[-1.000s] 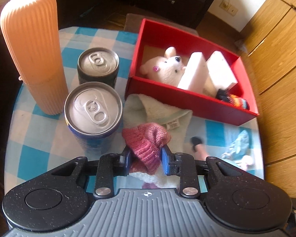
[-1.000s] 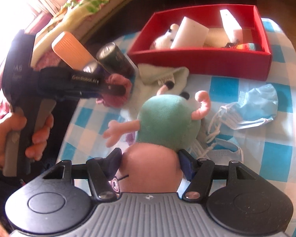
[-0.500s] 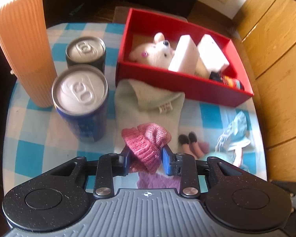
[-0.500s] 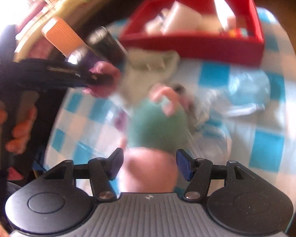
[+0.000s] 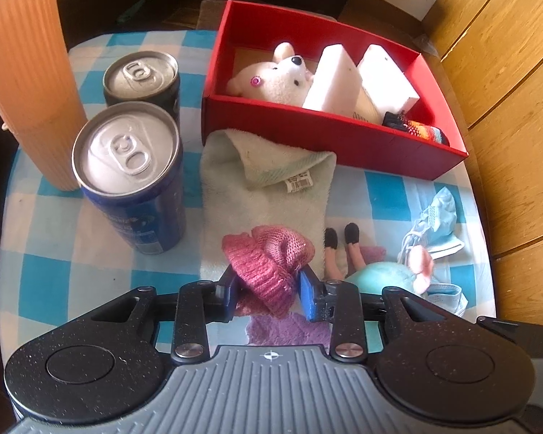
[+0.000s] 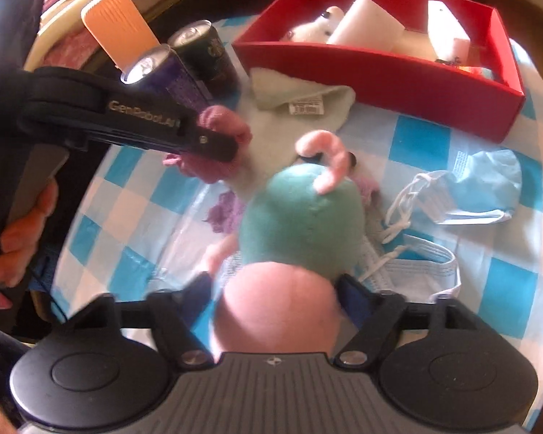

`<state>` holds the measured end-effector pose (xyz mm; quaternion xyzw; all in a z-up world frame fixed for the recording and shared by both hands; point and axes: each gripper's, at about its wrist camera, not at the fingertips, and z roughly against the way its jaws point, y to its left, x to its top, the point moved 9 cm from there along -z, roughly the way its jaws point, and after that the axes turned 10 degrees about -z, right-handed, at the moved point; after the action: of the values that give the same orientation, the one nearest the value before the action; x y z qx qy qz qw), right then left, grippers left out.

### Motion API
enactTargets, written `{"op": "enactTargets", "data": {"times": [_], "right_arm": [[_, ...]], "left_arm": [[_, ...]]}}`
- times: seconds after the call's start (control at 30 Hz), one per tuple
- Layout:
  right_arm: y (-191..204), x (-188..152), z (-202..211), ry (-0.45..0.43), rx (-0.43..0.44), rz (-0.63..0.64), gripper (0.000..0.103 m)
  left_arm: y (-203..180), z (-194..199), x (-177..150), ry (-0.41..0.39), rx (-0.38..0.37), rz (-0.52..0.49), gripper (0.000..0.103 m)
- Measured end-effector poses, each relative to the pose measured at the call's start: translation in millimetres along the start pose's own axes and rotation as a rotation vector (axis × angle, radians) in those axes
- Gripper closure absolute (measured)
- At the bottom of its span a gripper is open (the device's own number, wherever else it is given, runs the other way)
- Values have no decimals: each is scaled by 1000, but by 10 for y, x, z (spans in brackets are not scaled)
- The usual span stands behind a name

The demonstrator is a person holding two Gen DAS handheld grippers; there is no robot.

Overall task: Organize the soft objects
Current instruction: 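Carry knit hat with left gripper while right gripper carries pig plush to red box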

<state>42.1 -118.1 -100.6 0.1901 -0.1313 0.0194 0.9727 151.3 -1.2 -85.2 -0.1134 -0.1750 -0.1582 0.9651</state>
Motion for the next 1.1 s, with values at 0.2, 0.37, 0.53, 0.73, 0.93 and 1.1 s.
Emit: {"op": "enactTargets", "data": {"times": [0.2, 0.37, 0.53, 0.73, 0.93, 1.1], "right_arm": [[-58, 79, 184, -30, 72, -70, 61], [-77, 213, 372, -84, 103, -97, 61], [-104, 345, 544, -131, 108, -108, 61], [-114, 517, 728, -198, 95, -111, 61], [-113, 709, 902, -269, 73, -107, 61], [-77, 872, 1003, -305, 80, -106, 61]], "left_arm": [[-42, 57, 8, -12, -18, 0, 68], [-92, 161, 75, -45, -36, 3, 68], [-126, 289, 188, -87, -56, 18, 68], [-198, 413, 350, -136, -60, 22, 68], [-281, 525, 545, -190, -50, 14, 68], [-377, 541, 620, -207, -29, -17, 68]]}}
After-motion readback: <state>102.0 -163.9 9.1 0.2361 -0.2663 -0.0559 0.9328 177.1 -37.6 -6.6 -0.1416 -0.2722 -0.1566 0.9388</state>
